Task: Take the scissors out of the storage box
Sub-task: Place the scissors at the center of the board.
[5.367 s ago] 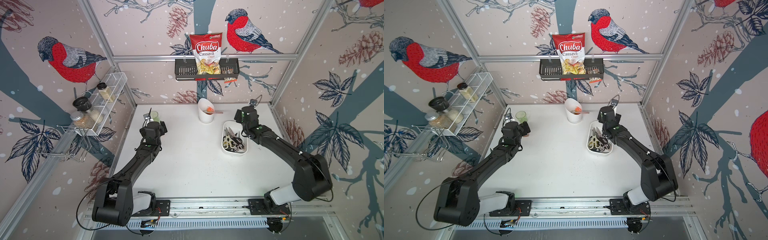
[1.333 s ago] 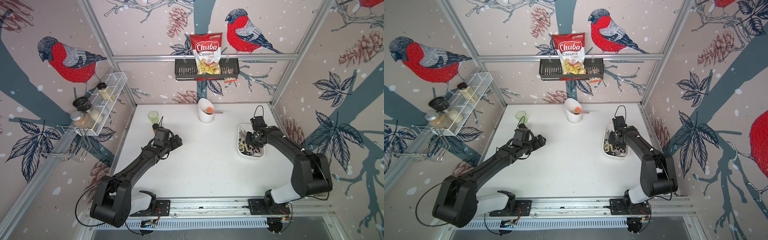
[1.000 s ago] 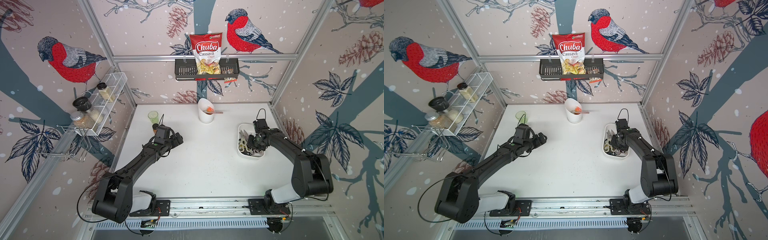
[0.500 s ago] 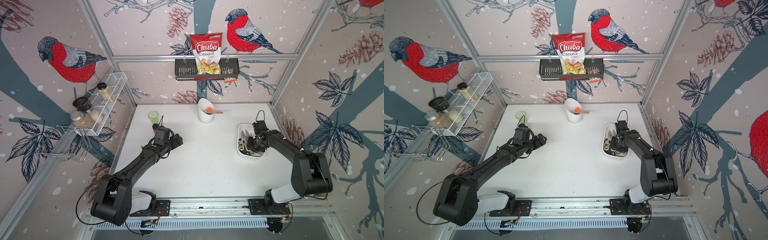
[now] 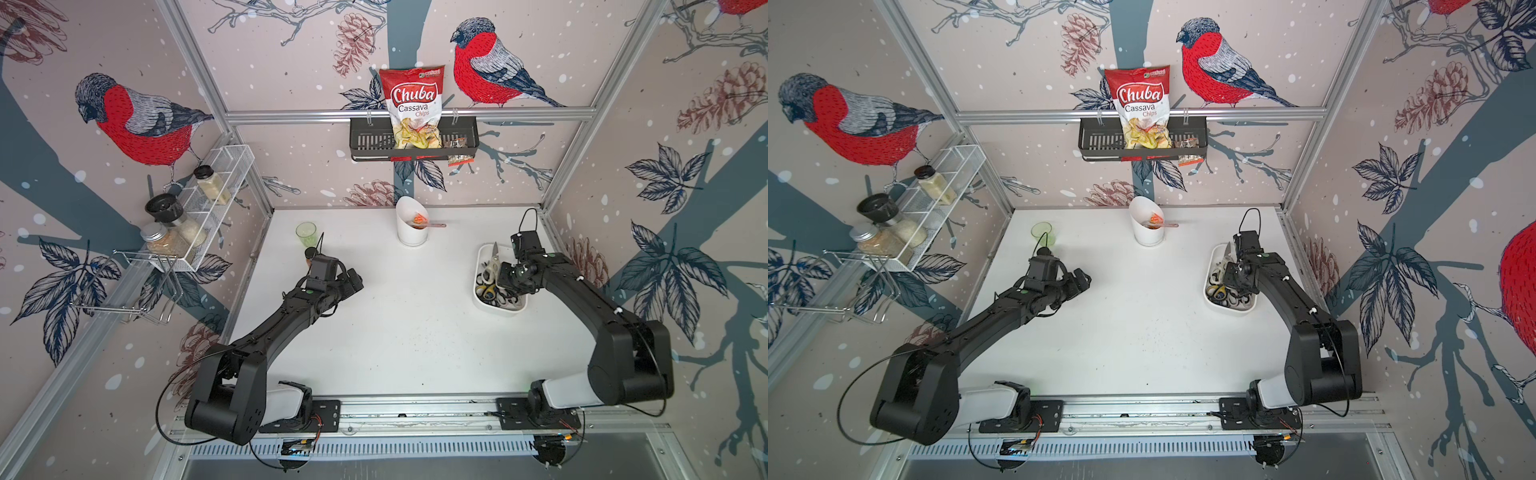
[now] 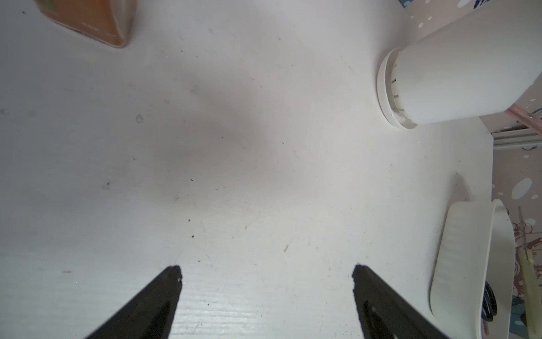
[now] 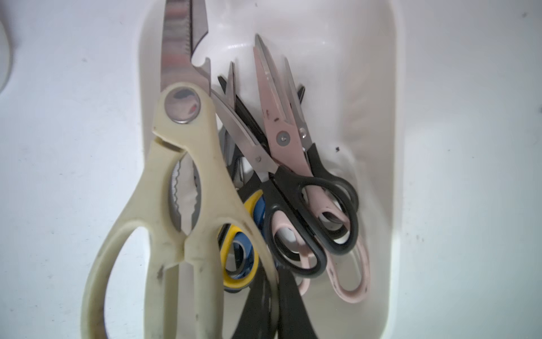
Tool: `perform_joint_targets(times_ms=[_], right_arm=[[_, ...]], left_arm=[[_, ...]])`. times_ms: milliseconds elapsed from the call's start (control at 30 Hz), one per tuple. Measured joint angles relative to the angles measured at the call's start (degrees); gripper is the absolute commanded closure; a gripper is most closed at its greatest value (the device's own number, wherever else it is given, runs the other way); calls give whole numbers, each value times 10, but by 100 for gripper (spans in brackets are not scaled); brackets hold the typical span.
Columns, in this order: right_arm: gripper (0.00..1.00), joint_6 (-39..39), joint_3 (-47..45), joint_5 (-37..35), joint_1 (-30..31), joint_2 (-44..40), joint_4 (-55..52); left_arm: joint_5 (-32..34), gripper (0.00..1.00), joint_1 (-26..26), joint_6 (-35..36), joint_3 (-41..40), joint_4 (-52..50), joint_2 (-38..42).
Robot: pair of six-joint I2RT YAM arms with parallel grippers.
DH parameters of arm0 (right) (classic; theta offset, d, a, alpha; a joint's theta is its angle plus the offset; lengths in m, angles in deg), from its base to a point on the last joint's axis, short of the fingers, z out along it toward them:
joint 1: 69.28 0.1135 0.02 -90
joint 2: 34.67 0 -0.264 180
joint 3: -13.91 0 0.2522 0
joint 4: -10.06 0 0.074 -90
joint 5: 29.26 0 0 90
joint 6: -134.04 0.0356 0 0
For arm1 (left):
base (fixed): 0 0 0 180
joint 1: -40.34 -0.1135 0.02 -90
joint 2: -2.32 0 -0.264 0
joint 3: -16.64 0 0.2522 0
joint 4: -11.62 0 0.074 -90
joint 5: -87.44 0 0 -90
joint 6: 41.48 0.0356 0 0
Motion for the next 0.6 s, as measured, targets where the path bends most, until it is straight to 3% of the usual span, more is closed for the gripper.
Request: perform_joint_targets(times_ms=[300,600], right_arm=[[100,83,-1,9,168,-10,23],[100,170,26,19,334,102,107]], left_arm=[[-34,5,-56,0,14,2,1],[-71,5,-99,17,12,-17,30]])
